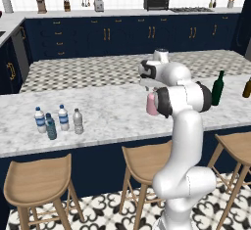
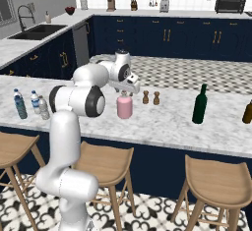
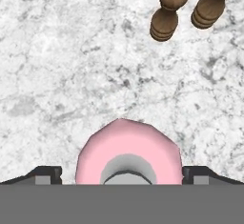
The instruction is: Move the plastic bottles in the middle to the plastics group, and the glass bottles in the middle to the glass group.
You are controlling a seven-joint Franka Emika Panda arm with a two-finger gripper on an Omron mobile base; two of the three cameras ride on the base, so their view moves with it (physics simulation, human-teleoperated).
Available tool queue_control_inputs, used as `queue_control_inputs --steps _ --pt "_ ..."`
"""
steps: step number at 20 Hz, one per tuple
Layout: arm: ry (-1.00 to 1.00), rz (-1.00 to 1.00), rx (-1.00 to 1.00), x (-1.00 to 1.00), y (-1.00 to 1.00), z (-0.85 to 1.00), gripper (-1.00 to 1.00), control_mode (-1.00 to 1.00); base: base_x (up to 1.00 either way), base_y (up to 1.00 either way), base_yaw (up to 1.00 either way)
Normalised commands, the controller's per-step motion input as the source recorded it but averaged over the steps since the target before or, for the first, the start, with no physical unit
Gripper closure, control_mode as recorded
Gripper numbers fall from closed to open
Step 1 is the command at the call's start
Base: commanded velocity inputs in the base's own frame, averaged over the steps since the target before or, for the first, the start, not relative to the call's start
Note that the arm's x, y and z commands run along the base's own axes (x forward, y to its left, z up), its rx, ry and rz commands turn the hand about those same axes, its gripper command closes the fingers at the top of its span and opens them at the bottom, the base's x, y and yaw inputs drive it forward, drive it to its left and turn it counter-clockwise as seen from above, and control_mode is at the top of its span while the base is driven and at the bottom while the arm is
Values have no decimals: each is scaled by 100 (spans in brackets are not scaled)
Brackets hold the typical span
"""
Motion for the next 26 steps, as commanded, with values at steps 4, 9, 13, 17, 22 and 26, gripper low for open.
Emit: queue_control_inputs --steps 4,9,13,17,22,26 --pt "0 0 0 -1 0 -6 100 -100 0 0 0" --pt "0 0 0 -13 -3 -3 100 -100 0 0 0" --pt "0 0 0 -11 -23 0 100 -100 0 0 0" --pt "0 0 0 -38 -62 23 100 -100 0 0 0" --pt "-2 0 0 -57 -91 24 100 -100 0 0 0" --pt "-3 0 0 -58 -100 17 100 -100 0 0 0"
